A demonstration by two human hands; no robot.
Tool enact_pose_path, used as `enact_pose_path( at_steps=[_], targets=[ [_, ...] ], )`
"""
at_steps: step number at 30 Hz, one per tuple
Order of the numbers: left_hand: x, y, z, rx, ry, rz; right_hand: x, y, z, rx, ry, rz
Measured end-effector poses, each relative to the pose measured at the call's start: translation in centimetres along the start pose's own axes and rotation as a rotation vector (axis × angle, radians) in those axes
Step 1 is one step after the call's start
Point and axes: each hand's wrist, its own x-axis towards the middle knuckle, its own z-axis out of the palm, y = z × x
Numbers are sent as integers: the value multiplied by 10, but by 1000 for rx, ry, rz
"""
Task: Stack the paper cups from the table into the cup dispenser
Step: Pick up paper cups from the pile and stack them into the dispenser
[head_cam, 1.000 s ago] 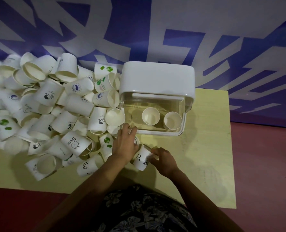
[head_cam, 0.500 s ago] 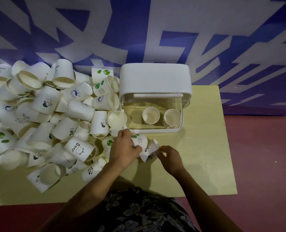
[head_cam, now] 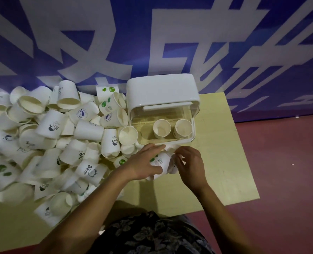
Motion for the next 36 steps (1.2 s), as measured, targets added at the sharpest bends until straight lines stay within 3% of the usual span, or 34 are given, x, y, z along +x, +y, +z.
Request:
enact_pose_path(
  at_steps=[5,10,14,18,21,24,30,36],
  targets=[
    [1,7,-3,-211,53,-19,2,5,-15,-9,122,78],
    [4,21,-13,-216,25,21,11,-7,-33,51,203,35],
    [10,34,-8,-186,-10,32,22,-13,-34,243,261,155],
    [22,36,-7,-338,211,-8,33,-9,-46,184,428,212],
    [27,33,-8,-435,398,-13,42,7,-55,56,314,162],
    [32,36,-5,-429,433,32,47,14,-56,109,135,95],
    [48,43,-1,-217,687,74,62,22,-56,143,103,12],
    [48,47,3,274,891,59,73,47,-63,-129,225,-119]
  ],
)
